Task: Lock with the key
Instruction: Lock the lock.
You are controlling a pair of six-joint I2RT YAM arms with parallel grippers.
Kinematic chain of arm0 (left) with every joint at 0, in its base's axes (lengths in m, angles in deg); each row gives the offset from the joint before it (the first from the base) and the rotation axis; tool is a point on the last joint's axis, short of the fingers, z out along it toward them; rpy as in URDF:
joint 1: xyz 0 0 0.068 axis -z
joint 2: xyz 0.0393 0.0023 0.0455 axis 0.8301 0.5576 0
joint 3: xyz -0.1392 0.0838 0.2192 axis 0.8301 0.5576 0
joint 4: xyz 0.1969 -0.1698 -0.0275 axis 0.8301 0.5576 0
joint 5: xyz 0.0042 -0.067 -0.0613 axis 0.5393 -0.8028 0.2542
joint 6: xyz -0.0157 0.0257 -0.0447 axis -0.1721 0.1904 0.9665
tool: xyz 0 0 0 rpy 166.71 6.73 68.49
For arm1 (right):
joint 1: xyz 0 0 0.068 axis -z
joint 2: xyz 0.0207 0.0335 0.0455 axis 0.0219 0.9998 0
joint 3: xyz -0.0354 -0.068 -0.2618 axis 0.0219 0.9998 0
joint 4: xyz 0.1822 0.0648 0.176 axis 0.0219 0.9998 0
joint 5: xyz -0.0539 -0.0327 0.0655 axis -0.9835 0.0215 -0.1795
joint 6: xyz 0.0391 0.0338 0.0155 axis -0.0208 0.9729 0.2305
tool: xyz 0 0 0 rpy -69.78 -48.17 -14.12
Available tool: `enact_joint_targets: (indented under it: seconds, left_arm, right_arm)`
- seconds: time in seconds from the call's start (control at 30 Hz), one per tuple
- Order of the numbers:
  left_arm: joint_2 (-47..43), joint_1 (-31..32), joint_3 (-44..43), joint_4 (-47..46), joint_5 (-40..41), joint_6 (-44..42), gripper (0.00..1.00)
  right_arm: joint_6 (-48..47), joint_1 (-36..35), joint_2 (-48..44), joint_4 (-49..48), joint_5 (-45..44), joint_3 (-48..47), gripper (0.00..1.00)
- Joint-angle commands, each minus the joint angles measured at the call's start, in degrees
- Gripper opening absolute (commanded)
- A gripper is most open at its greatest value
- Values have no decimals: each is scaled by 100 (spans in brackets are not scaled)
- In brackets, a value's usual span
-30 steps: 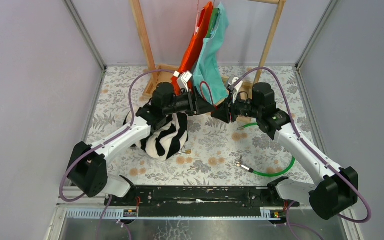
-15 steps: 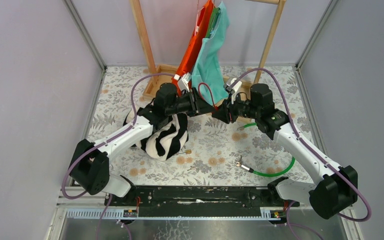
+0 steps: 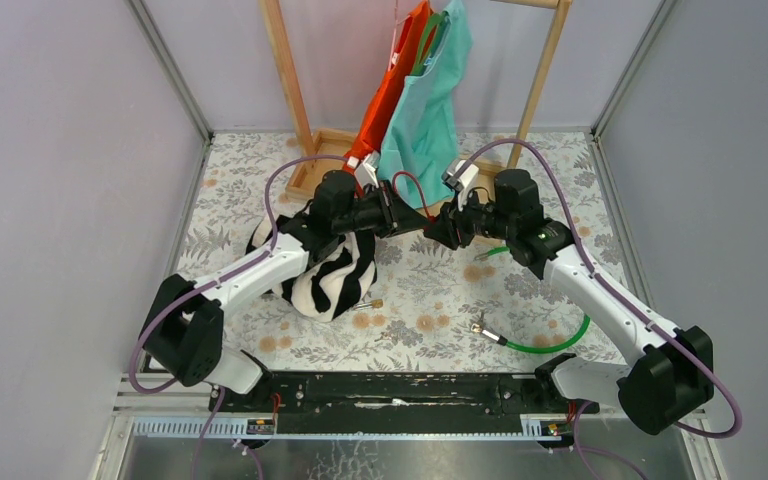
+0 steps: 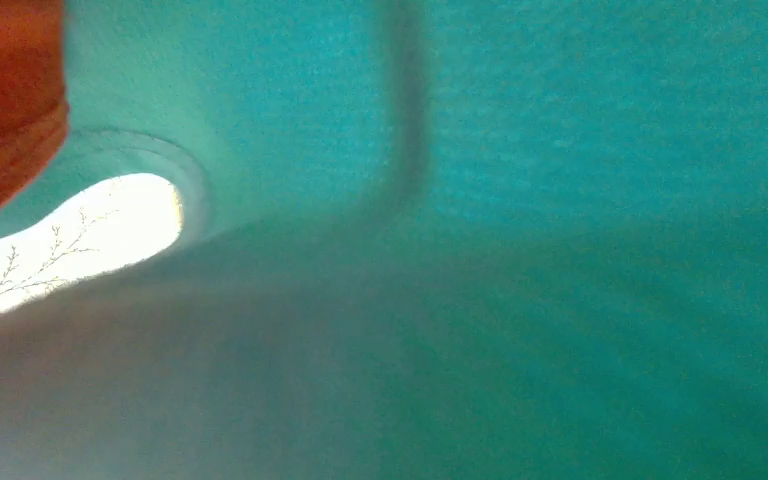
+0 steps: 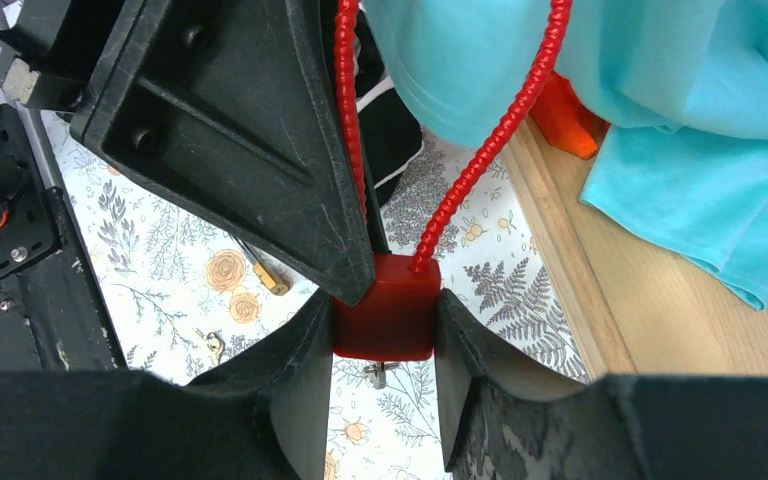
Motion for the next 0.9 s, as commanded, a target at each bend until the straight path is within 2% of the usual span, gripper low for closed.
enact_joint_targets:
  seconds: [0.0,0.07,0.1,0.27,0.4,0.47,0.57,0.73,0.87]
  left_arm:
    - [-45,66,212,-578,-282,209,14]
    - [-129,36,283,-727,-316,223,1]
    - [-167,18,316,-802,-336,230,0]
    - [-433,-174,659,-1353,-445,359,0]
    - [-759,-465,1108,-1897,-493,512,0]
    - [-876,-567,1289,-2184,-547,446,0]
    - [-984,-695,1475,-2563,-750,22,0]
    - [-1252,-852,2037,-3622,-1224,55,0]
    - [-1395,-984,2207,-4112,-1528,-17,0]
  right_arm:
    - [-34,-162,-95,-580,168,-383,18]
    - [-29,-157,-130,-585,170,-360,23]
    - [-22,-155,-137,-581,188,-344,25]
    - [47,-109,-161,-626,375,-271,46]
    - [102,30,-277,-689,636,-137,68]
    - [119,108,-319,-703,892,-85,74]
    - [314,191,-331,-851,1336,-43,77]
    - [926,314,-247,-1293,2056,48,78]
    - [1535,314,-253,-2094,2817,442,78]
